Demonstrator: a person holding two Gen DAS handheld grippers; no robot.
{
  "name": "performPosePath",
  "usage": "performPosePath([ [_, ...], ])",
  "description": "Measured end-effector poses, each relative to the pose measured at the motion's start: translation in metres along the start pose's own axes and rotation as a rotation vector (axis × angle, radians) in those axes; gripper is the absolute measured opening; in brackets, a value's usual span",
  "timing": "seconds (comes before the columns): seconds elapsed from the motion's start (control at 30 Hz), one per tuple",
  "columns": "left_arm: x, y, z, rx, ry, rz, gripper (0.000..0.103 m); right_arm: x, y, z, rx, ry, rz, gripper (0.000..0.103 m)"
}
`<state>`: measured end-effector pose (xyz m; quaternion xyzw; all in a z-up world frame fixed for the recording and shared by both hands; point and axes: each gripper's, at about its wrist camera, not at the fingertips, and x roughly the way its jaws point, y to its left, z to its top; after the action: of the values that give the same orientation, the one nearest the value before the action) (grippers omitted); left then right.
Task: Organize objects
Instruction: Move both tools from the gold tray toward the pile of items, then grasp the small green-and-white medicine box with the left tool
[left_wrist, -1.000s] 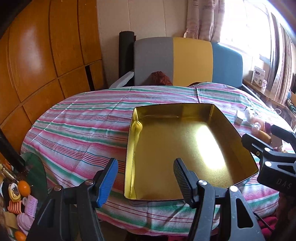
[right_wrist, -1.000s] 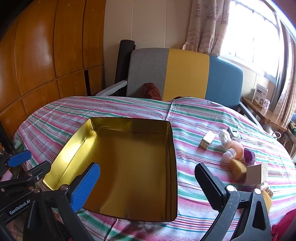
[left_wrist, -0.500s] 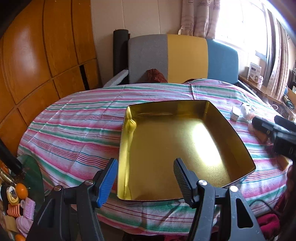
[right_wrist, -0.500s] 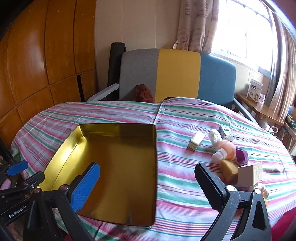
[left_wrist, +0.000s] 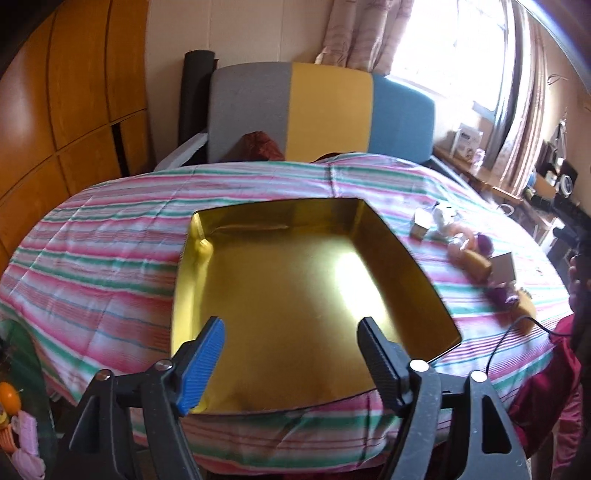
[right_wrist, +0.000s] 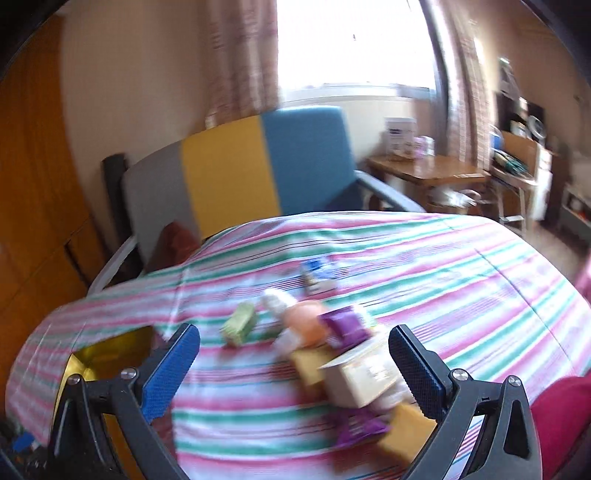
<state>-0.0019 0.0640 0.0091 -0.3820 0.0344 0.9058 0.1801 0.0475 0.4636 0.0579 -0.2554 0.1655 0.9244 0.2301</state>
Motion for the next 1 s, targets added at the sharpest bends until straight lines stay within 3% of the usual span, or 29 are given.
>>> performPosePath([
  [0.2, 0.011, -0.022, 0.019, 0.056, 0.042, -0.064, 0.083, 0.022, -0.061, 0.009, 0.094, -0.015, -0.062, 0.103],
  [0.4, 0.028, -0.051, 0.046, 0.07, 0.074, -0.106, 0.082, 0.034, -0.105, -0.006, 0.293, 0.029, -0.02, 0.103],
  [0.63, 0.057, -0.105, 0.089, 0.131, 0.144, -0.233, 0.082, 0.039, -0.113, -0.01, 0.362, 0.067, 0.034, 0.103],
  [0.7, 0.073, -0.127, 0.102, 0.165, 0.181, -0.282, 0.077, 0.041, -0.112, -0.01, 0.363, 0.077, 0.049, 0.103],
  [0.77, 0.094, -0.152, 0.114, 0.233, 0.203, -0.253, 0.075, 0.041, -0.112, -0.011, 0.365, 0.082, 0.061, 0.103],
  [0.93, 0.154, -0.199, 0.129, 0.341, 0.268, -0.202, 0.055, 0.042, -0.115, -0.012, 0.382, 0.093, 0.092, 0.103],
  [1.0, 0.184, -0.215, 0.132, 0.379, 0.309, -0.185, 0.052, 0.043, -0.116, -0.013, 0.391, 0.098, 0.104, 0.103],
])
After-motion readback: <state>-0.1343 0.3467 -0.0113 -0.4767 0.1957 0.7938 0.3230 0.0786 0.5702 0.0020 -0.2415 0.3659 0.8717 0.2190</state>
